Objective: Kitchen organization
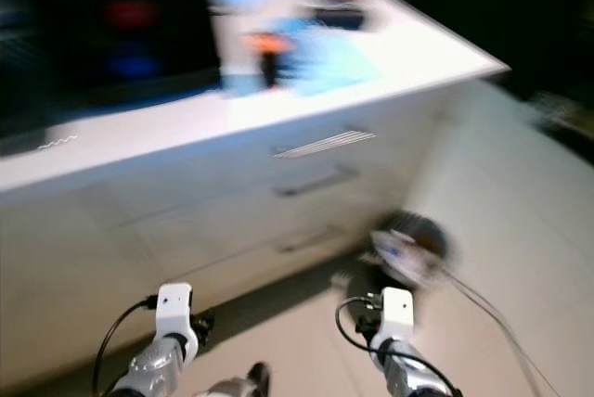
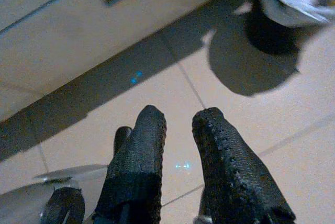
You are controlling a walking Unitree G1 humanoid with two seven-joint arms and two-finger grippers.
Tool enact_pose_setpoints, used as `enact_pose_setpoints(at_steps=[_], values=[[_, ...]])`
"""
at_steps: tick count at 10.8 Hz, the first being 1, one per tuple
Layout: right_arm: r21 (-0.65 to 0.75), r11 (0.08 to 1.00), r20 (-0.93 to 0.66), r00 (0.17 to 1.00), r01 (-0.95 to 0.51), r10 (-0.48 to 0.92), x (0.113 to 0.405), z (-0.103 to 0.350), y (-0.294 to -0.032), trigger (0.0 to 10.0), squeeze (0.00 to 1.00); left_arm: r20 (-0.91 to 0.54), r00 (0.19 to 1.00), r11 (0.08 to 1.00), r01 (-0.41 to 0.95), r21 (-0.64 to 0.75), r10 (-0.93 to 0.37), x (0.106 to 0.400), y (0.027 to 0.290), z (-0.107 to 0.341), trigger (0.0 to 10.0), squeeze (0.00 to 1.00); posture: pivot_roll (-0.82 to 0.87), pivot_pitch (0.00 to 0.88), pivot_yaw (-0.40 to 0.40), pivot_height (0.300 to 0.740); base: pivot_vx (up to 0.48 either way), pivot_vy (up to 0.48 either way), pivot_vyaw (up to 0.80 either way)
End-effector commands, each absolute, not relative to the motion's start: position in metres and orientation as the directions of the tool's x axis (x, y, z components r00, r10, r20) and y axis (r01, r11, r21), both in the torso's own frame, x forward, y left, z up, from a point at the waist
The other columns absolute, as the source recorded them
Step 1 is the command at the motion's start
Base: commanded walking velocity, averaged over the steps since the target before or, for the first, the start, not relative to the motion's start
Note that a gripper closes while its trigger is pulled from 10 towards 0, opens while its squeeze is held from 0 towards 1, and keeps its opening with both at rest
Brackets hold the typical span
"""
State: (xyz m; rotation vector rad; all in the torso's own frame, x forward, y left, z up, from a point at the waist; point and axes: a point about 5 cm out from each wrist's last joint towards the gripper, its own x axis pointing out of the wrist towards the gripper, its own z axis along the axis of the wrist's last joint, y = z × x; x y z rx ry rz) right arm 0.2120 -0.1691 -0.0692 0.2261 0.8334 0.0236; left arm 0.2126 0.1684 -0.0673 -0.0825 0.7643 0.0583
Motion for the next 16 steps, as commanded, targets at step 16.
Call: enact_pose_setpoints(at_steps=[16], values=[[0.23, 0.97, -0.751, 0.648, 0.075, 0.128, 0.2024, -0.0747, -0.1685, 10.0, 0.0, -0.704, 0.71, 0.998, -0.047, -0.048, -0.001, 0.2063, 0.1646, -0.0709, 10.0, 0.0, 0.0, 0.074, -0.016, 0.74, 0.0, 0.0, 0.75]])
